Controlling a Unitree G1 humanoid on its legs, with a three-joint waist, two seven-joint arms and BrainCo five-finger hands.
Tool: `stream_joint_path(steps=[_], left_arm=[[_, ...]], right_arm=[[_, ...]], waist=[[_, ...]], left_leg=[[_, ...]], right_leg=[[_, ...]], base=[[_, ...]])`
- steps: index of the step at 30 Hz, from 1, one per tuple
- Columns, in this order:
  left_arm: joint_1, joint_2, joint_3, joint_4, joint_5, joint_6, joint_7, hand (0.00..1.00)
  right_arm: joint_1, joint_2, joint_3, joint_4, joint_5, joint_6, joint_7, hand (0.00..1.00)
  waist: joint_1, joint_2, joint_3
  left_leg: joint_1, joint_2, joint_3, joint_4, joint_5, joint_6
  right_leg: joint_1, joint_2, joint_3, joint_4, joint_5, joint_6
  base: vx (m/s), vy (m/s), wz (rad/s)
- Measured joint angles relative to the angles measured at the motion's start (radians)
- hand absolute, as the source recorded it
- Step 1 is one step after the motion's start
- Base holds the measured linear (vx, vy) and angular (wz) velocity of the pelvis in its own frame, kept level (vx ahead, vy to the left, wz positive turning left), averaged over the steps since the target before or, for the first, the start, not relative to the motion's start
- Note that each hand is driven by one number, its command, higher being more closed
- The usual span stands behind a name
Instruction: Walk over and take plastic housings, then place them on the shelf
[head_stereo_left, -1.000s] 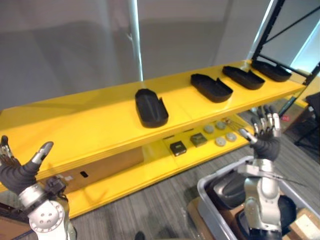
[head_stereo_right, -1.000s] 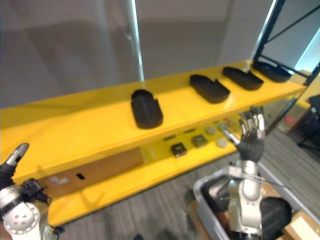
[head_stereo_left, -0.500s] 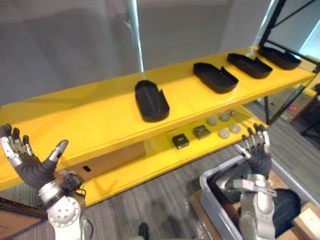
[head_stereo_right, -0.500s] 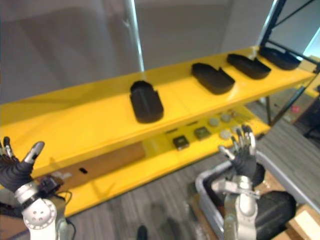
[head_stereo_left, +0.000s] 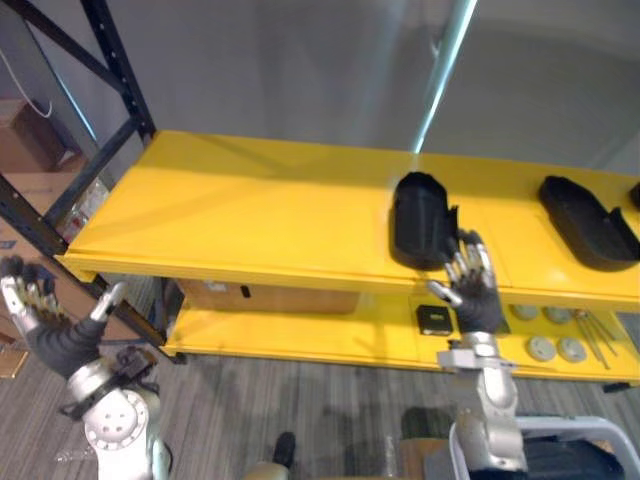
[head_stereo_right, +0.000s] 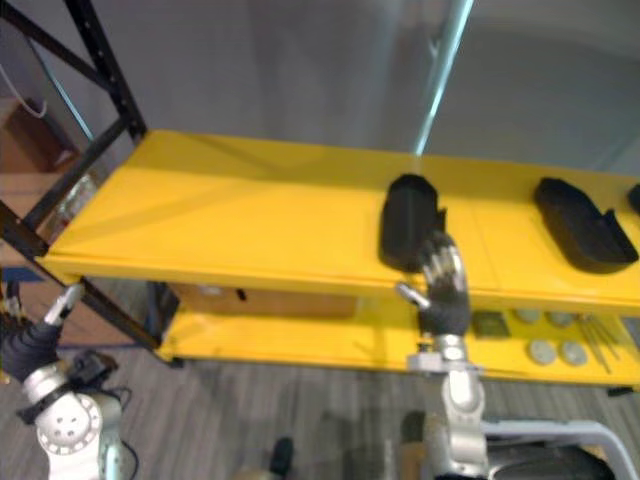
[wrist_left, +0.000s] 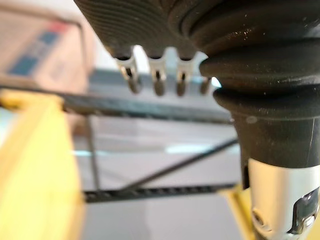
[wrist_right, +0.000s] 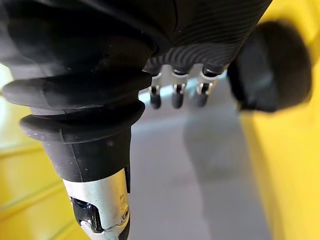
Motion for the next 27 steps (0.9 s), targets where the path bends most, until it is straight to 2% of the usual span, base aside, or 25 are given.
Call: stream_joint_path(steps=[1, 4, 7, 8, 9, 11, 13, 16, 18, 21, 24, 25, 26, 27], left_arm=[[0.024, -0.024, 0.001, 0.012, -0.02, 0.014, -0.002, 0.0], [0.018, -0.024, 0.002, 0.114, -0.042, 0.049, -0.01, 0.0], [-0.007, 0.004, -0.002, 0.387, -0.072, 0.146, -0.075, 0.0], [-0.008, 0.019, -0.012, 0.508, -0.072, 0.201, -0.101, 0.0], [-0.005, 0.027, -0.021, 0.591, -0.071, 0.238, -0.123, 0.0], [0.002, 0.031, -0.027, 0.764, -0.073, 0.279, -0.164, 0.0], [0.01, 0.032, -0.027, 0.879, -0.082, 0.308, -0.171, 0.0], [0.011, 0.032, -0.022, 1.021, -0.124, 0.308, -0.179, 0.0], [0.012, 0.03, -0.033, 1.072, -0.16, 0.259, -0.213, 0.0], [0.012, 0.031, -0.055, 1.098, -0.159, 0.222, -0.238, 0.0], [0.008, 0.036, -0.091, 1.121, -0.156, 0.209, -0.246, 0.0], [0.001, 0.03, -0.115, 1.145, -0.116, 0.208, -0.267, 0.0], [-0.001, 0.032, -0.122, 1.146, -0.101, 0.207, -0.272, 0.0], [-0.002, 0.043, -0.136, 1.146, -0.073, 0.203, -0.272, 0.0]], right_arm=[[0.002, -0.005, -0.002, 0.003, 0.0, 0.019, -0.002, 0.0], [0.028, -0.022, -0.019, 0.015, 0.0, 0.025, -0.007, 0.0], [0.052, -0.033, -0.045, 0.015, 0.0, 0.024, -0.011, 0.0], [0.053, -0.032, -0.045, 0.014, 0.0, 0.024, -0.012, 0.0], [0.053, -0.032, -0.045, 0.014, 0.002, 0.024, -0.013, 0.0], [0.054, -0.029, -0.046, 0.014, 0.034, 0.024, -0.022, 0.0], [0.065, -0.024, -0.046, 0.016, 0.042, 0.024, -0.028, 0.0], [0.095, -0.022, -0.019, 0.023, 0.042, 0.023, -0.027, 0.0], [0.105, -0.013, -0.006, 0.042, 0.042, 0.022, -0.025, 0.0], [0.103, -0.011, -0.009, 0.077, 0.041, 0.021, -0.029, 0.0], [0.103, -0.007, -0.011, 0.097, 0.038, 0.018, -0.053, 0.0], [0.093, -0.012, -0.023, 0.106, 0.037, 0.012, -0.077, 0.0], [0.093, -0.01, -0.028, 0.106, 0.037, 0.012, -0.084, 0.0], [0.094, -0.005, -0.031, 0.105, 0.038, 0.01, -0.098, 0.0]], waist=[[0.0, 0.023, 0.01], [-0.015, 0.035, 0.005], [-0.022, 0.048, -0.003], [-0.026, 0.054, -0.006], [-0.029, 0.049, -0.004], [-0.029, 0.032, 0.001], [-0.03, 0.027, 0.001], [-0.032, 0.029, 0.004], [-0.034, 0.039, 0.006], [-0.034, 0.041, 0.009], [-0.034, 0.004, 0.023], [-0.035, 0.006, 0.043], [-0.036, 0.011, 0.047], [-0.044, 0.019, 0.06]], left_leg=[[-0.003, 0.023, 0.041, 0.0, 0.0, -0.002], [-0.008, 0.051, 0.111, 0.0, 0.006, -0.009], [-0.006, 0.057, 0.157, 0.0, 0.014, -0.017], [-0.006, 0.055, 0.163, 0.0, 0.013, -0.016], [-0.005, 0.055, 0.169, -0.002, 0.012, -0.015], [-0.002, 0.056, 0.199, -0.005, 0.005, -0.009], [0.007, 0.054, 0.221, -0.005, 0.0, -0.005], [0.033, 0.049, 0.246, -0.005, -0.013, -0.005], [0.034, 0.049, 0.25, -0.006, -0.017, -0.006], [0.036, 0.046, 0.255, -0.005, -0.022, -0.006], [0.071, 0.019, 0.317, 0.002, -0.044, 0.016], [0.088, 0.028, 0.345, 0.031, -0.077, 0.005], [0.094, 0.037, 0.348, 0.037, -0.084, 0.007], [0.112, 0.056, 0.349, 0.045, -0.095, 0.013]], right_leg=[[0.012, 0.016, -0.01, -0.027, 0.016, 0.011], [0.028, 0.025, -0.055, -0.045, 0.021, 0.01], [0.048, 0.023, -0.081, -0.052, 0.025, 0.011], [0.046, 0.02, -0.077, -0.052, 0.025, 0.012], [0.045, 0.018, -0.074, -0.052, 0.025, 0.013], [0.036, 0.013, -0.049, -0.051, 0.022, 0.015], [0.032, 0.006, -0.026, -0.05, 0.021, 0.019], [0.046, -0.004, -0.004, -0.052, 0.018, 0.023], [0.044, -0.005, -0.002, -0.057, 0.016, 0.025], [0.04, -0.009, 0.001, -0.049, -0.001, 0.023], [0.028, -0.054, 0.008, 0.036, -0.05, 0.037], [-0.014, -0.064, 0.031, 0.189, -0.062, 0.04], [-0.059, -0.066, 0.037, 0.282, -0.052, 0.044], [-0.119, -0.068, 0.047, 0.426, -0.015, 0.029]], base=[[-0.09, -0.07, 0.09], [-0.09, -0.078, 0.39], [0.01, -0.031, 0.26], [0.02, 0.006, -0.07], [0.01, 0.009, -0.15], [0.01, 0.015, -0.3], [0.04, 0.016, -0.36], [0.03, 0.007, -0.24], [0.01, -0.007, -0.06], [0.01, -0.007, -0.01], [0.1, -0.002, -0.07], [0.12, -0.021, -0.23], [0.14, -0.019, -0.29], [0.07, 0.008, -0.22]])
